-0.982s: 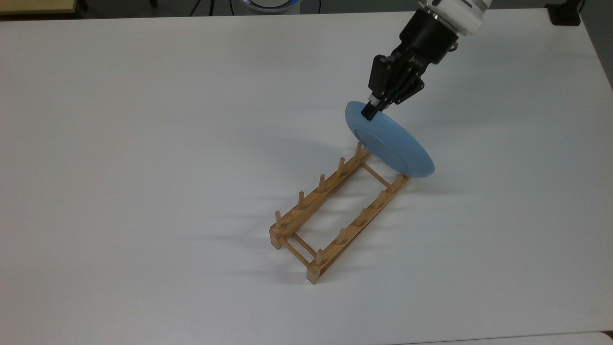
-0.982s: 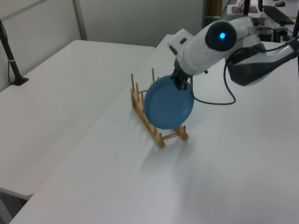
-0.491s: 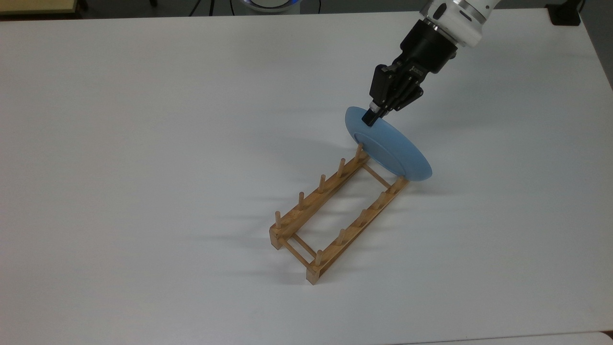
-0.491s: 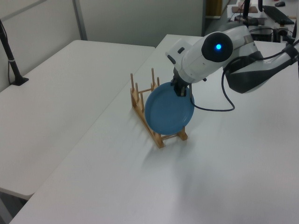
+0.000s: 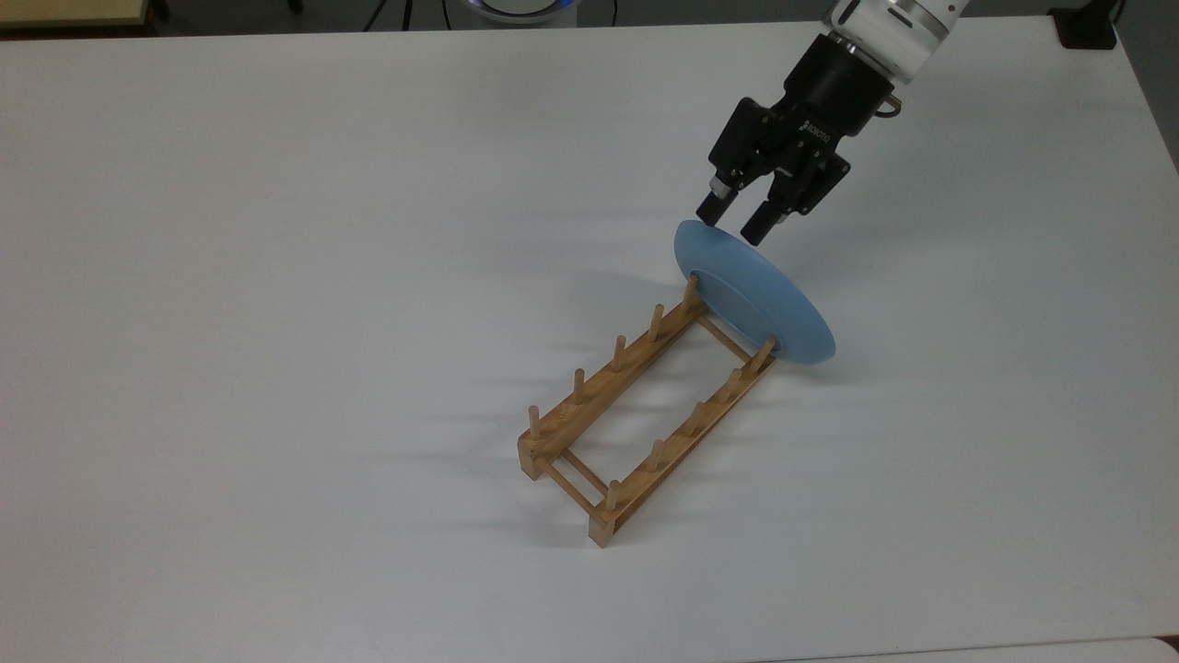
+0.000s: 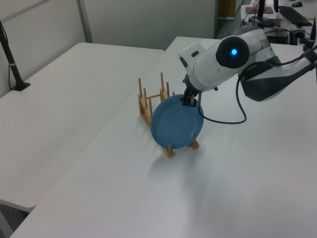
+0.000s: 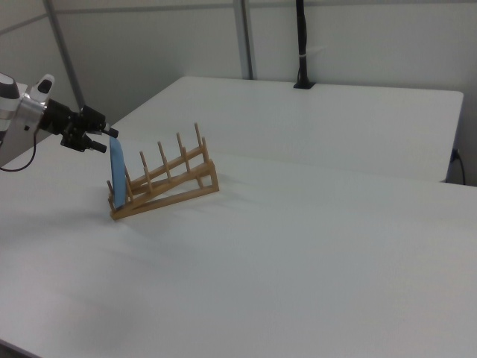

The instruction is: Place plate in plate rack

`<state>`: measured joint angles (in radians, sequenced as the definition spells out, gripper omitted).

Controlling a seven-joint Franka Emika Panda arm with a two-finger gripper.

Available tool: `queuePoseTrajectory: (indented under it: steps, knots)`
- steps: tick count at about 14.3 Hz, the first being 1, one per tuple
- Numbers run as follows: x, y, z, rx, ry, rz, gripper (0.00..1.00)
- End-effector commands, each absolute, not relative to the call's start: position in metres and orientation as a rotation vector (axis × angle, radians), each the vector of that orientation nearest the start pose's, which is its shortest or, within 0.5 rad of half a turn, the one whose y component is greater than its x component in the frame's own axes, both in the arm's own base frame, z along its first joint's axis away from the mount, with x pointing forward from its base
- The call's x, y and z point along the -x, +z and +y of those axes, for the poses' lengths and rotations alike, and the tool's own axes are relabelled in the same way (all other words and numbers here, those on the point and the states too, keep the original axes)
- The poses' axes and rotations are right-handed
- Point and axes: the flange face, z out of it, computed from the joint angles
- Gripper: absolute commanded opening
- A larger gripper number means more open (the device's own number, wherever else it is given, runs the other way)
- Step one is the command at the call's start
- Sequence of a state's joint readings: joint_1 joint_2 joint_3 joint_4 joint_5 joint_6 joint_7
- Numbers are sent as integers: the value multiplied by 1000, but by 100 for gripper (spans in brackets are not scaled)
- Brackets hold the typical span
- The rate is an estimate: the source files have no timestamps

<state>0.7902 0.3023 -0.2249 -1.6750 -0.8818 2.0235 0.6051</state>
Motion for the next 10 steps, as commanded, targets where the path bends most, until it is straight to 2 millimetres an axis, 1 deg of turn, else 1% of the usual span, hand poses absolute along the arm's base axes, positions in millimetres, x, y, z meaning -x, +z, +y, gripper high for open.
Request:
queuePoseTrajectory:
  steps: [1,3,4,5,6,7,8,10]
  knots:
    - [-572,479,330,-2454,665,335,100]
    - [-572,497,335,-2593,649,260,100]
    - [-572,518,329,-2716,633,173,100]
    - [-575,541,303,-2851,573,86,100]
    - [-570,553,292,-2941,503,97,100]
    - [-569,557,273,-3002,375,101,100]
    - [-570,561,245,-3053,250,85,100]
    - [-574,576,183,-3133,125,24,100]
